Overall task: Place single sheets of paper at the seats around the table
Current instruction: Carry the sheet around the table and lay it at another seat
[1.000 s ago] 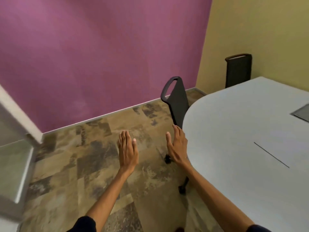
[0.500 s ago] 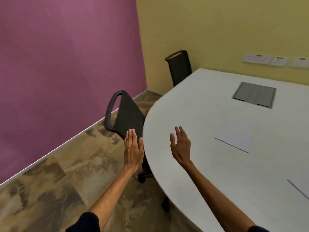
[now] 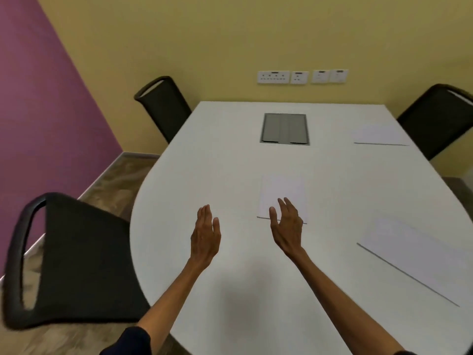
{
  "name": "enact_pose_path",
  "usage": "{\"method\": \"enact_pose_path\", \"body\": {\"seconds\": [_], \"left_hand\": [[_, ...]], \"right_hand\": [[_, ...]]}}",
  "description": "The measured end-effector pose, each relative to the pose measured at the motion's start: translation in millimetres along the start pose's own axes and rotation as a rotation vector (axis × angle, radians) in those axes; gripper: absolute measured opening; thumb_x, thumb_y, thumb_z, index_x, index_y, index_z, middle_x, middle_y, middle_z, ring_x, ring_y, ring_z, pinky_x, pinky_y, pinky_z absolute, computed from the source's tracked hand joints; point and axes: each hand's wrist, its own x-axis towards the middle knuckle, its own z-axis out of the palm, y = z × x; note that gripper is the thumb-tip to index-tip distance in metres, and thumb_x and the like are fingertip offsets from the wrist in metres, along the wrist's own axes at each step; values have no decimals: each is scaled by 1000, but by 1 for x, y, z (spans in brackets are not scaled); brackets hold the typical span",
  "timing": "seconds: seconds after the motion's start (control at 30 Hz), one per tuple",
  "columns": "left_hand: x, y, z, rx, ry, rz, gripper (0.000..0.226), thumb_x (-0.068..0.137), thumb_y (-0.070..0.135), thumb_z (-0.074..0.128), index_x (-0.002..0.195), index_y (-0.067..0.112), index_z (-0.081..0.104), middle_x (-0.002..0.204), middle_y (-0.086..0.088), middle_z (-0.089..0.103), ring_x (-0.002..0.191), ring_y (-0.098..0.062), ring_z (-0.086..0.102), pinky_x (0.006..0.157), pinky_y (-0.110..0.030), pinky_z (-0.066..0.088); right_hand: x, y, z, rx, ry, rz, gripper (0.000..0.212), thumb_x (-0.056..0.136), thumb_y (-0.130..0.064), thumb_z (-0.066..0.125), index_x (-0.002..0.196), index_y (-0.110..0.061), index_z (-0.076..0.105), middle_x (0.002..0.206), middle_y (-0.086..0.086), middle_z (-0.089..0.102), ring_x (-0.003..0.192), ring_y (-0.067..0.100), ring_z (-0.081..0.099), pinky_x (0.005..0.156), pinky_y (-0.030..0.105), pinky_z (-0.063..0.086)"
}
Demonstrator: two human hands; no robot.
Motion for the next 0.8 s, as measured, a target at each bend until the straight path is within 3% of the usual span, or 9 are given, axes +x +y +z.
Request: {"method": "enact_pose_path", "body": {"seconds": [0.13,0.2,0.27,0.33,0.6,0.8], "left_hand": [[51,7,32,-23,-78,42,55,103,28,36,154,12,23,160,-5,26,150,-17,21,118,-29,21],[72,9,46,-16,-111,70,54,102,28,39,153,12,28,155,-8,38,144,-22,36,115,-32,30],[92,10,60,-20,-148,78,50,101,28,41,148,13,38,136,-11,59,125,-29,56,104,-37,44],[108,12,72,-28,-194,61,45,100,31,42,141,14,48,112,-13,72,109,-30,65,94,-37,51],[160,9,123,71,-282,70,29,97,30,49,113,17,70,95,-8,74,99,-30,67,85,-33,48],[195,15,169,94,-436,-38,49,95,35,52,138,13,49,118,-9,67,121,-29,56,101,-38,41]], "right_hand": [[36,22,-1,-62,74,99,49,100,-42,41,142,-16,46,154,2,38,144,18,29,113,45,26],[50,33,1,-71,105,147,48,100,-42,41,141,-16,47,151,2,40,142,18,31,112,45,28],[60,41,4,-95,126,181,47,100,-40,43,139,-16,48,149,2,43,141,18,33,111,46,29],[69,51,6,-131,119,208,46,99,-38,44,138,-15,49,147,2,45,139,19,34,110,46,31],[108,92,19,-219,30,270,43,99,-35,47,136,-13,49,142,4,48,134,23,39,105,45,32],[149,124,38,-217,-103,388,43,97,-34,50,135,-14,49,139,7,50,131,26,43,105,45,31]]}}
